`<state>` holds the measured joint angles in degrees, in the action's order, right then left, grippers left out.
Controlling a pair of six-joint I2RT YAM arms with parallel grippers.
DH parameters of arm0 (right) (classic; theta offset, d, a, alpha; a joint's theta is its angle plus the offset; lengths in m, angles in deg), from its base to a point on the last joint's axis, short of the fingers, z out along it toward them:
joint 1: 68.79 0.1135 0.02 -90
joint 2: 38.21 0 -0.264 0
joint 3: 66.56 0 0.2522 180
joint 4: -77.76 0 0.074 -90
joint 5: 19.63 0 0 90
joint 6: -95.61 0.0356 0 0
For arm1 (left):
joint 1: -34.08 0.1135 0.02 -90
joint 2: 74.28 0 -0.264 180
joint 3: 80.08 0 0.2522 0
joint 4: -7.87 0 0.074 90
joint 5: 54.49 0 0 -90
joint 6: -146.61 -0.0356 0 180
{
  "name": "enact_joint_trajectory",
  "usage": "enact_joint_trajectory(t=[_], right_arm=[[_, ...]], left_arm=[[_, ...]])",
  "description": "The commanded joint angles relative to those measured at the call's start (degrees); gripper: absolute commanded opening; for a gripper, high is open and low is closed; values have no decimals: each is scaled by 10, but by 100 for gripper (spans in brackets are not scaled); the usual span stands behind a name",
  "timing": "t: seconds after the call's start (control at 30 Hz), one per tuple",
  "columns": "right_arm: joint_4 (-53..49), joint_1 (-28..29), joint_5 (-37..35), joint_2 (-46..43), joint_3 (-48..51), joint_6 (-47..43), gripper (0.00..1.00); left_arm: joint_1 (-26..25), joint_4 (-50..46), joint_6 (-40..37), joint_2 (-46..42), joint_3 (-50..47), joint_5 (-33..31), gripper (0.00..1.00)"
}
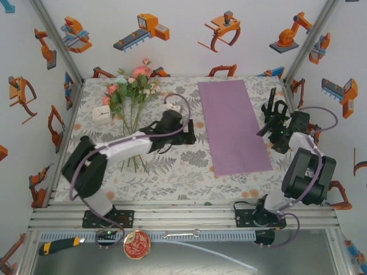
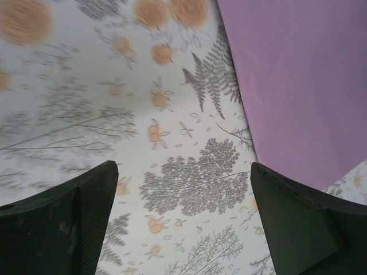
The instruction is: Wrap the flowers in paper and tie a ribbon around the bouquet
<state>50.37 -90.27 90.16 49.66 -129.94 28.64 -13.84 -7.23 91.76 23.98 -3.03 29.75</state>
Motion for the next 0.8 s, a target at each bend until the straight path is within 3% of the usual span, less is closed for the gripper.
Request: enact_joint_trajectory(t=[0.0, 0.27, 0.4, 0.5, 0.63, 0.77], right_arm=[[-24, -1, 9, 4, 12, 5, 96], [-4, -1, 5, 31, 31, -12, 97], [4, -1, 30, 43, 36, -14, 96], [17, -1, 4, 24, 51, -15, 97], [-2, -1, 57, 30, 37, -1, 92], [18, -1, 64, 10, 68, 13, 89]], left_arm=[[-21, 7, 28, 55, 60, 36, 88], [-45, 18, 41, 181, 155, 92, 87], [-49, 29, 50, 202, 159, 112, 85], [-51, 35, 52, 212, 159, 129, 82], [-52, 41, 65, 227, 164, 143, 80], [-52, 43, 65, 239, 172, 163, 80]])
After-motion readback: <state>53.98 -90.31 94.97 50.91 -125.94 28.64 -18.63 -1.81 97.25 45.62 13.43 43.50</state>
